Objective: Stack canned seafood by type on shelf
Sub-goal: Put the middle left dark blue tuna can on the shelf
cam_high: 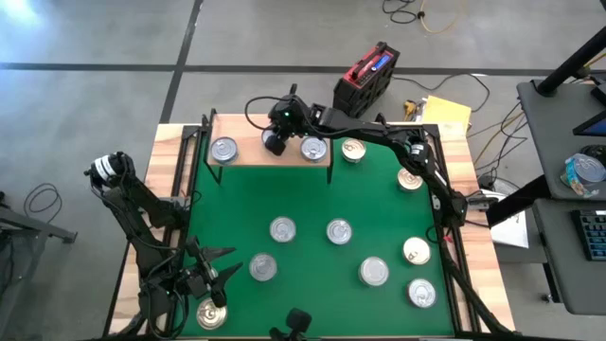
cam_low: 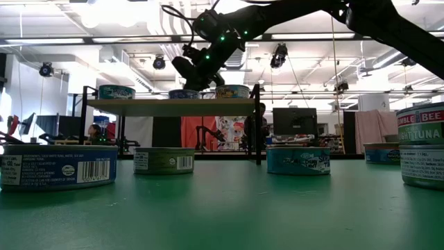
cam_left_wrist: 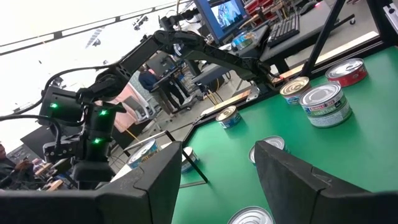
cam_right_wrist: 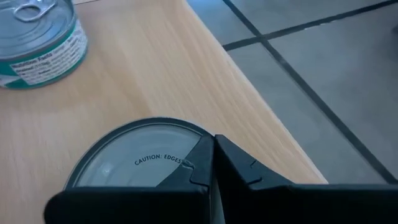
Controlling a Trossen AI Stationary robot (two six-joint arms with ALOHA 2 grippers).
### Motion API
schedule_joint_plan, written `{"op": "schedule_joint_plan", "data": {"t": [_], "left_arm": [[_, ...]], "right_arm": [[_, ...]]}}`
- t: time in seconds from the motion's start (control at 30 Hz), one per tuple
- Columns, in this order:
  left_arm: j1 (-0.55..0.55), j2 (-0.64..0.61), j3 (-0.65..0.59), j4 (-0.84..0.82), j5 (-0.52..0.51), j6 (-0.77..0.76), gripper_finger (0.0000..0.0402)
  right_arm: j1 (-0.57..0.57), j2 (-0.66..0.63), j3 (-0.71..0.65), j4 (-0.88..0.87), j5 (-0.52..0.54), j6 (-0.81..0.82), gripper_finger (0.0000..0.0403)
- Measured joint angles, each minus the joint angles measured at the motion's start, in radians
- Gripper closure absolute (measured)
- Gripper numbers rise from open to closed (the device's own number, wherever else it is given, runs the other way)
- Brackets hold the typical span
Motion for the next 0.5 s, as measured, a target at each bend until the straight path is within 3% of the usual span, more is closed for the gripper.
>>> {"op": "schedule_joint_plan", "data": {"t": [0.23,0.5], "left_arm": [[0.000,0.000,0.000,0.000,0.000,0.000,0.0214],[0.000,0.000,0.000,0.000,0.000,-0.004,0.0214]], "right_arm": [[0.001,-0.025,-0.001,-0.008,0.000,0.002,0.0394],[0.003,-0.060,0.000,-0.149,-0.157,-0.014,0.0394]]}}
